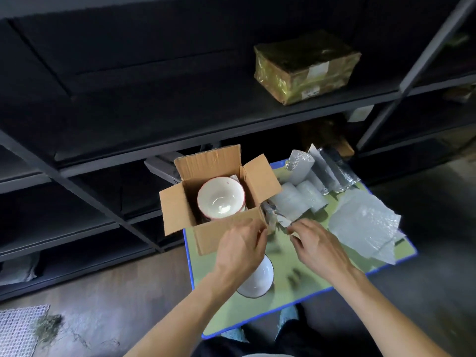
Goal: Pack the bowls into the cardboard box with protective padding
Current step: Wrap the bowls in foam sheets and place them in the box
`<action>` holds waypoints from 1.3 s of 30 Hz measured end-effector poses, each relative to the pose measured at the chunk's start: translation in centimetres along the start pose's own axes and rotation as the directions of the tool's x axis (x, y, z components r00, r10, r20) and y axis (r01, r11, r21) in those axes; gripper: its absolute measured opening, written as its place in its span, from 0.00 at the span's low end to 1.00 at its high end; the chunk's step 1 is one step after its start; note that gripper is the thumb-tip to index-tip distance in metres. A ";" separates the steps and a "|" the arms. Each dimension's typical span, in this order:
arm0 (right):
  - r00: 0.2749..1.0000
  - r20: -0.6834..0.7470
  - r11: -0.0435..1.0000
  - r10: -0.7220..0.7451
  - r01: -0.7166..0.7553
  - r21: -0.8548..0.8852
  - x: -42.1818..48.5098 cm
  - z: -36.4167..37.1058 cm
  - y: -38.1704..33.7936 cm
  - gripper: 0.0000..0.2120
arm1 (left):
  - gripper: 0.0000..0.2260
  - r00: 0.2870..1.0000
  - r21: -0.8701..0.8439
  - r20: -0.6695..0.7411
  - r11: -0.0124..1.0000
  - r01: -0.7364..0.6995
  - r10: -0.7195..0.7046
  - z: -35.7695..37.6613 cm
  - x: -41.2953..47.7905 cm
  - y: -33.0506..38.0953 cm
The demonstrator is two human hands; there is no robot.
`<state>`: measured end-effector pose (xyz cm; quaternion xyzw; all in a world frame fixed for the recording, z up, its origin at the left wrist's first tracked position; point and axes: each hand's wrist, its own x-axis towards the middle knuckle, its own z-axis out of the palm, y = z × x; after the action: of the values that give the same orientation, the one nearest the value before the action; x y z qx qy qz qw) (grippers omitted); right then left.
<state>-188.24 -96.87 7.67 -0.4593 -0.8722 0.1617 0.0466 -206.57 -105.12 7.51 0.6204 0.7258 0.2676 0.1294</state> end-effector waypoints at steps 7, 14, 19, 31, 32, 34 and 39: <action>0.973 0.084 0.977 0.213 -0.215 0.010 -2.3 -1.4 6.9 0.16 | 0.08 0.985 0.019 0.139 0.995 -0.102 0.098 4.9 3.9 4.8; 0.922 0.121 0.929 0.367 -0.369 0.000 -4.1 -3.9 14.6 0.19 | 0.10 0.953 0.034 0.281 0.991 -0.129 0.114 10.7 8.4 10.9; 0.870 0.185 0.887 0.457 -0.461 -0.027 -4.8 -4.3 19.1 0.22 | 0.16 0.902 0.171 0.430 0.977 -0.131 0.045 14.9 11.7 13.0; 0.827 0.284 0.872 0.486 -0.482 -0.091 -4.0 -2.9 24.0 0.16 | 0.11 0.816 0.401 0.555 0.911 -0.092 -0.162 20.7 14.8 13.8; 0.827 0.288 0.874 0.483 -0.477 -0.095 -4.0 -2.7 24.2 0.16 | 0.11 0.817 0.399 0.549 0.914 -0.071 -0.176 20.8 14.9 13.8; 0.830 0.291 0.878 0.476 -0.469 -0.098 -3.9 -2.5 24.3 0.16 | 0.09 0.827 0.362 0.526 0.932 -0.008 -0.197 20.7 14.9 13.7; 0.843 0.272 0.884 0.464 -0.459 -0.085 -3.8 -2.4 24.7 0.15 | 0.08 0.857 0.158 0.455 0.969 0.190 -0.242 19.3 14.7 12.9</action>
<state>-166.15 -86.43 2.14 -0.6276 -0.7349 0.2253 -0.1234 -188.75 -85.31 0.80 0.5871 0.7509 0.0534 0.2975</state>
